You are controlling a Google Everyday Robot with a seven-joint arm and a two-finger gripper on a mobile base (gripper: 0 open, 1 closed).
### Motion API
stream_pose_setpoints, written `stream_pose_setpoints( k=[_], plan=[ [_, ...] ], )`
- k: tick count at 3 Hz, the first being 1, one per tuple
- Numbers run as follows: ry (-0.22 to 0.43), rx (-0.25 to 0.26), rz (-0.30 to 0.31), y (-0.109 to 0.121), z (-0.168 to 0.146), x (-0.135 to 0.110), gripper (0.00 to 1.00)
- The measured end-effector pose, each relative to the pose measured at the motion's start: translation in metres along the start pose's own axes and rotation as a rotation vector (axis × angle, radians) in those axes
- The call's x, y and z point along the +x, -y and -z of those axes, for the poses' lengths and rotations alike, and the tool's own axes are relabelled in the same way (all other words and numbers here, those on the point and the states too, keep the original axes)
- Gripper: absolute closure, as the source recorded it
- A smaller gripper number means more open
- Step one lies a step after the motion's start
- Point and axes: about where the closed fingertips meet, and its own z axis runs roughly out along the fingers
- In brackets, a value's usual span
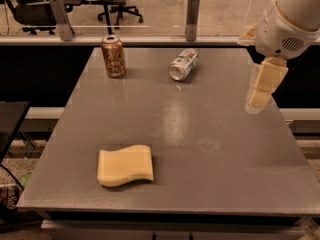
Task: Pick 7up can
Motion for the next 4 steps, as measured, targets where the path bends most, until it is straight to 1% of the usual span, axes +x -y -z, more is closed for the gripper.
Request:
stream_pose_setpoints(
  k=[1, 2, 3, 4],
  plan=[
    [0.015, 0.000, 0.090, 0.033, -0.018, -0.010, 0.00],
    [0.035, -0.021, 0.213, 0.072, -0.048, -0.022, 0.00],
    [0.055, -0.048, 0.292, 0.092, -0.070, -0.030, 0.00],
    [0.073, -0.082, 0.373, 0.106, -0.092, -0.042, 0.00]
  ],
)
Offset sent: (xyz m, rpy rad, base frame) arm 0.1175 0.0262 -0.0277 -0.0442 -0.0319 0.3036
